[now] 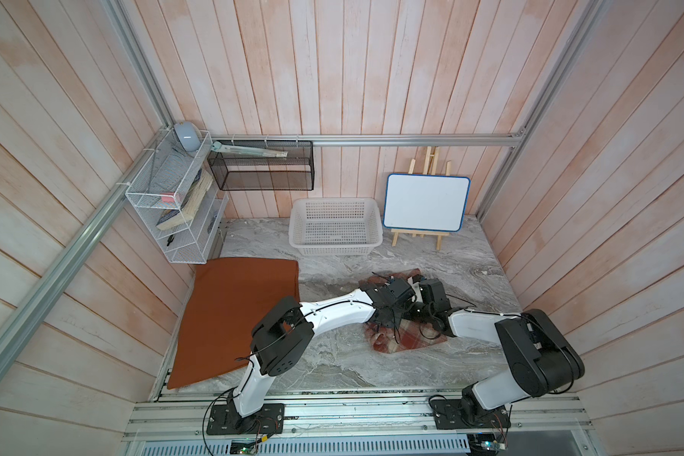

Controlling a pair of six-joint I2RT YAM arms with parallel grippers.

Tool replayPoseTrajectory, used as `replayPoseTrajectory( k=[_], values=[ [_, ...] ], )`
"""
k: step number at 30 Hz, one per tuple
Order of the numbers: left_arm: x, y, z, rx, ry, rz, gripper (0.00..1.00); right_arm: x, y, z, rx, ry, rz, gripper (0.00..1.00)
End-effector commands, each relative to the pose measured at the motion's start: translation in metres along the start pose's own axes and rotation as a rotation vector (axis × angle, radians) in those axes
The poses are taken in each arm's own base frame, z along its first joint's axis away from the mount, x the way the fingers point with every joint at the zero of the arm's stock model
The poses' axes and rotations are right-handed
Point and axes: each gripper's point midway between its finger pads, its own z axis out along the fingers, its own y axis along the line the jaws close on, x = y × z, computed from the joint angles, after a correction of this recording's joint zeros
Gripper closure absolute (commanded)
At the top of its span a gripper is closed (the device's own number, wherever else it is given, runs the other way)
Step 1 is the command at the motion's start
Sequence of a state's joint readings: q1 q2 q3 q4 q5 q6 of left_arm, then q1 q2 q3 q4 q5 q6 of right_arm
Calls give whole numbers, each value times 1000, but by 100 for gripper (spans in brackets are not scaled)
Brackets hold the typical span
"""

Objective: Roll up the skirts
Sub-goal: Roll the skirt at the center of the board.

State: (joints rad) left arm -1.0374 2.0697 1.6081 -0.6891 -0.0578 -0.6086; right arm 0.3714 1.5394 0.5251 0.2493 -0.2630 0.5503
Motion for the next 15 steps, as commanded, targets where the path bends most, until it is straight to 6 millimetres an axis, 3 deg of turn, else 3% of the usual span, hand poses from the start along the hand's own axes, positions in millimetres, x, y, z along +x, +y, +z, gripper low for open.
replayPoseTrajectory(
  k=[1,6,7,9,11,15],
  values=[
    [5,-31,11,93,20,34,100,42,-26,6,80,135,43,100],
    [11,-25,23,56,18,32,95,37,-19,1,56,126,32,100],
    [12,-22,25,56,5,29,88,34,-16,-2,51,116,29,100],
    [16,-16,28,51,-1,15,84,27,-11,-9,38,101,20,100],
    [22,-9,33,43,9,-1,76,16,-1,-19,12,75,5,100],
    [32,1,44,55,30,-36,70,-13,26,-45,-69,-7,-31,100]
  ],
)
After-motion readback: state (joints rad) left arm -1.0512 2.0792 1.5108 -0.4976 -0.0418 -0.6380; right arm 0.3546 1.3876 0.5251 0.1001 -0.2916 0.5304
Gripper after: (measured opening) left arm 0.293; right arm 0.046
